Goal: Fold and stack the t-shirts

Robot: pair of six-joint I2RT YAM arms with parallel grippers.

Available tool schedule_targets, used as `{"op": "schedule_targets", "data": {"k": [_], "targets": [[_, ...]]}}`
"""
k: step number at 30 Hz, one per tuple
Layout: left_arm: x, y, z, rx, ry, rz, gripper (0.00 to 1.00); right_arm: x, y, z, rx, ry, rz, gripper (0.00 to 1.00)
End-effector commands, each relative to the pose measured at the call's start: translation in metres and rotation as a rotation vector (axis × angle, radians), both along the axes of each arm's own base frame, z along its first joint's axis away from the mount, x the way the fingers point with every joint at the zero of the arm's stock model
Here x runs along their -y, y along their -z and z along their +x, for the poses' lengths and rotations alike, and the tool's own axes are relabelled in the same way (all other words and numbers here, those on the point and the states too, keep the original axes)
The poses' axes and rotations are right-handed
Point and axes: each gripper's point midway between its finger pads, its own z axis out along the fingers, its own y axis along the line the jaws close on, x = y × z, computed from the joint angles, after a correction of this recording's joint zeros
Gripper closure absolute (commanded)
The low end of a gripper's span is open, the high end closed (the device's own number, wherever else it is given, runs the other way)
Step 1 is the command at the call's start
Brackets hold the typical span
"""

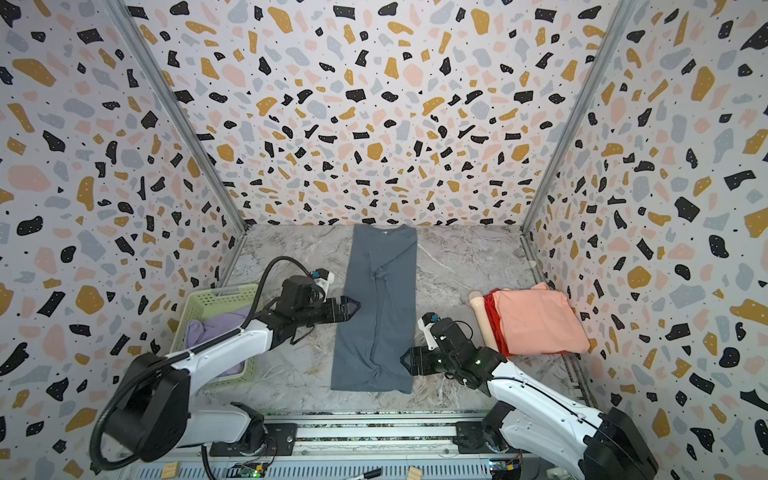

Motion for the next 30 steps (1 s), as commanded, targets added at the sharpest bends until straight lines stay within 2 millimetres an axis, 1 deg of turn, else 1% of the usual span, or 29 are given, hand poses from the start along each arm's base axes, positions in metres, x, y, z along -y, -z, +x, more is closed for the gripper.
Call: {"op": "schedule_targets", "data": {"k": [1,3,4,6,8,10,12,13,16,19,21,22,23,25,28,30], "targets": [[-0.014,0.006,-0.038,-0.066,-0.029,0.016,0.0,0.004,0.013,-0.022,-0.103,-0.018,0.011,0.22],[-0.027,0.02,-0.063,-0.133,-0.059,0.051,0.03,0.009,0.023,-0.032,-0.147,-0.015,-0.003,0.24],[-0.029,0.025,-0.073,-0.156,-0.061,0.051,0.04,0.01,0.026,-0.036,-0.161,-0.017,-0.007,0.24],[-0.033,0.04,-0.097,-0.223,-0.067,0.051,0.08,0.013,0.032,-0.043,-0.182,-0.016,-0.018,0.25],[-0.034,0.054,-0.116,-0.279,-0.063,0.051,0.11,0.014,0.037,-0.049,-0.202,-0.018,-0.023,0.26],[-0.035,0.069,-0.132,-0.327,-0.055,0.054,0.16,0.011,0.041,-0.054,-0.221,-0.03,-0.014,0.27],[-0.036,0.081,-0.144,-0.365,-0.046,0.06,0.21,0.007,0.045,-0.057,-0.242,-0.034,-0.003,0.29],[-0.036,0.086,-0.148,-0.381,-0.039,0.065,0.23,0.005,0.046,-0.058,-0.249,-0.04,0.008,0.29],[-0.04,0.099,-0.157,-0.41,-0.028,0.098,0.25,0.001,0.051,-0.059,-0.272,-0.038,0.021,0.3],[-0.033,0.104,-0.157,-0.415,-0.017,0.069,0.35,-0.001,0.057,-0.06,-0.291,-0.027,0.032,0.33],[-0.028,0.105,-0.157,-0.415,-0.007,0.054,0.43,-0.004,0.061,-0.062,-0.313,-0.028,0.053,0.4],[-0.025,0.106,-0.158,-0.417,0.006,0.049,0.48,-0.004,0.064,-0.062,-0.325,-0.026,0.055,0.44],[-0.022,0.106,-0.159,-0.422,0.017,0.05,0.52,-0.005,0.066,-0.062,-0.331,-0.024,0.049,0.49],[-0.019,0.106,-0.161,-0.428,0.025,0.043,0.58,-0.005,0.069,-0.061,-0.334,-0.028,0.037,0.57],[-0.008,0.102,-0.162,-0.435,0.03,-0.013,0.65,-0.008,0.068,-0.056,-0.318,-0.027,0.025,0.72],[-0.008,0.103,-0.162,-0.431,0.039,-0.001,0.74,-0.01,0.066,-0.05,-0.296,-0.025,0.016,0.82]]}}
